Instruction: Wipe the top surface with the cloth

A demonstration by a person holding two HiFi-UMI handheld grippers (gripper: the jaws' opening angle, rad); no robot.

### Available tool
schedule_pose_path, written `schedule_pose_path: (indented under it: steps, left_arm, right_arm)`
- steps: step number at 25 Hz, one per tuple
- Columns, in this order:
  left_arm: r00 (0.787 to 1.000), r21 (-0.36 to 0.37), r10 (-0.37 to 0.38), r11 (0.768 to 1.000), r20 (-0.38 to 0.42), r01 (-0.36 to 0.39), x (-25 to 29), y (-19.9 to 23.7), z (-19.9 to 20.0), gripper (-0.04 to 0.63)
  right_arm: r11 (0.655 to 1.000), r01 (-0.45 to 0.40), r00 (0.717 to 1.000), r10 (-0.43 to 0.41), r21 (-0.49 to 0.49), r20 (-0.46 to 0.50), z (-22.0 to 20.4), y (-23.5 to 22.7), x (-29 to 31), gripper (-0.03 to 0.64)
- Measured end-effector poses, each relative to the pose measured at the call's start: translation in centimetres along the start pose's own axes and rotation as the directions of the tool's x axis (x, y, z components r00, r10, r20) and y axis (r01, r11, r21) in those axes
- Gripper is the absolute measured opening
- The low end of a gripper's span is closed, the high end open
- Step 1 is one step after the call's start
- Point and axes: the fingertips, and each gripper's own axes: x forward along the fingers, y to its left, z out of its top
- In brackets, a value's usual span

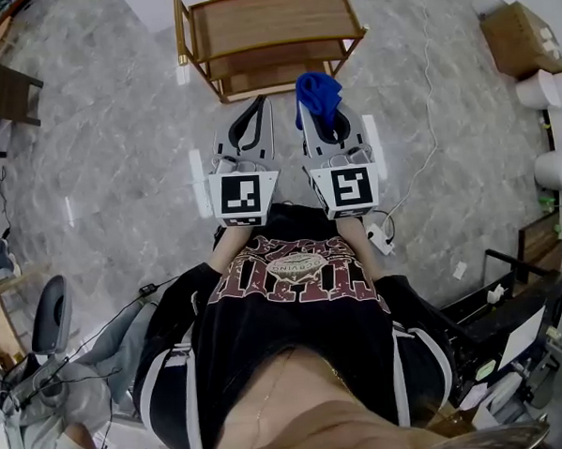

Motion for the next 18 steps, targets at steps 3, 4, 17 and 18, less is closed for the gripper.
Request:
schedule_pose_path:
  steps: [3, 4, 17, 18]
  left_arm:
    - [1.0, -0.011, -0.03, 0.999, 0.006, 0.03, 2.8, 1.4, -0.2, 0.049]
    - [0.999, -0.013, -0.04, 0.999, 0.006, 0.04, 3.9, 1.9, -0.3, 0.049]
    - [0.995, -0.007, -0.096, 0.995, -0.01, 0.096, 12.1, 9.9, -0.5, 0.049]
    - [0.995, -0.009, -0.099, 0.995, -0.015, 0.099, 12.4, 10.6, -0.8, 0.049]
  right_arm:
    - [1.0, 0.028, 1.0, -0.028, -0.004, -0.003, -0.1, -1.3, 2.5, 0.064]
    - [0.999, 0.037, 0.999, -0.037, -0.002, -0.005, -0.2, -1.7, 3.5, 0.064]
    - [0.998, 0.056, 0.998, -0.056, 0.003, -0.009, -0.3, -2.8, 15.3, 0.064]
    - [0.999, 0.054, 0.998, -0.054, 0.003, -0.012, -0.4, -2.6, 16.2, 0.064]
